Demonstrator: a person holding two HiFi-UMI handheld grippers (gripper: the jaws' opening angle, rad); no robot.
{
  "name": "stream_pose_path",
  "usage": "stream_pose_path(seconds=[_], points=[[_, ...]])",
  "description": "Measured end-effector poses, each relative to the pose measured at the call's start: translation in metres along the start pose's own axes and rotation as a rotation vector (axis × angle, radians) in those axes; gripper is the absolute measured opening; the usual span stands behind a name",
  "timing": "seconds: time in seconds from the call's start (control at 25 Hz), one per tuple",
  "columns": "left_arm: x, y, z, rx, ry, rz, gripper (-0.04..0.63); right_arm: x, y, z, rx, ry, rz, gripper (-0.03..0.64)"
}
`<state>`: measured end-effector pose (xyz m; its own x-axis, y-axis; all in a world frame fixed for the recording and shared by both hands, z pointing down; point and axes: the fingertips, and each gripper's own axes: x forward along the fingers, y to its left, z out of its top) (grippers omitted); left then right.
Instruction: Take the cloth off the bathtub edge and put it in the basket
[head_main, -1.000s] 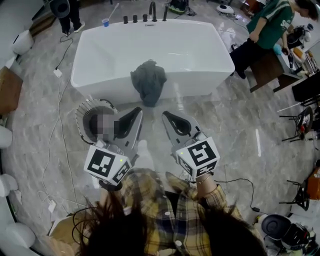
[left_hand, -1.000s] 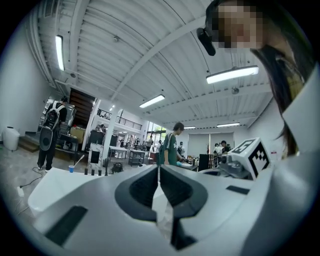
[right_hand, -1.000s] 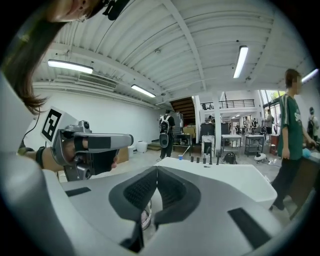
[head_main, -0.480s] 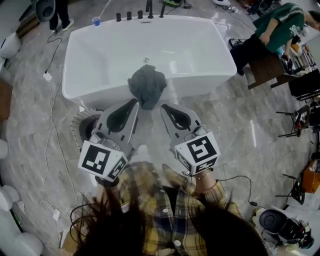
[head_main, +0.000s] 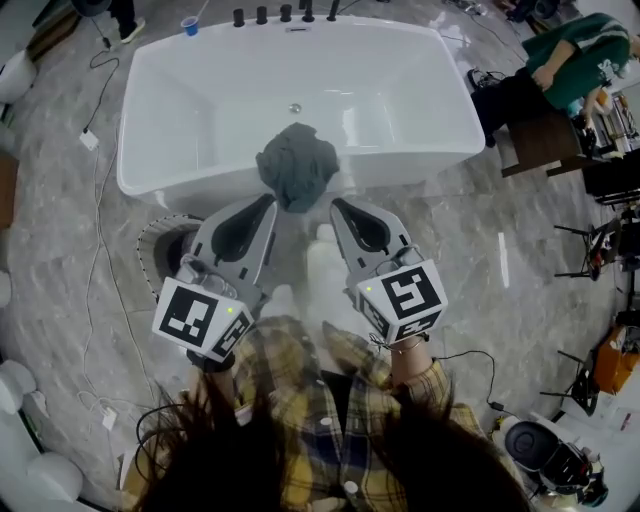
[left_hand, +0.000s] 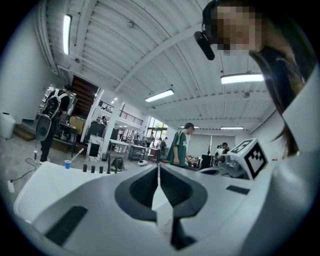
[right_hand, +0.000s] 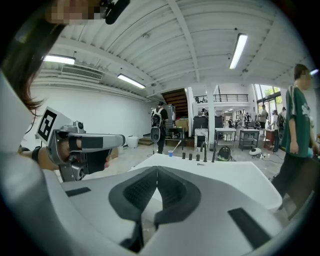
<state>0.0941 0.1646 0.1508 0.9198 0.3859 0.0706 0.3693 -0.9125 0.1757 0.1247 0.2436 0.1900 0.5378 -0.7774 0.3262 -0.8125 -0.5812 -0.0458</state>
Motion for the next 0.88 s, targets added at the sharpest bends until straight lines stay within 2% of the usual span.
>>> stream_pose_path(seconds=[0.44, 0.72, 0.88], points=[[0.127, 0.055, 0.031, 0.013, -0.048, 0.078, 0.025, 0.086, -0.099, 0.032, -0.049, 0.014, 0.112, 0.015], [0.197, 0.093, 0.045, -0.004, -0.054, 0.176, 0.025, 0.145, -0.151, 0.054, -0.084, 0.055, 0.24, 0.015], [0.218, 0.121, 0.046, -0.012, -0.055, 0.265, 0.026, 0.18, -0.169, 0.063, -0.117, 0.055, 0.323, 0.015]])
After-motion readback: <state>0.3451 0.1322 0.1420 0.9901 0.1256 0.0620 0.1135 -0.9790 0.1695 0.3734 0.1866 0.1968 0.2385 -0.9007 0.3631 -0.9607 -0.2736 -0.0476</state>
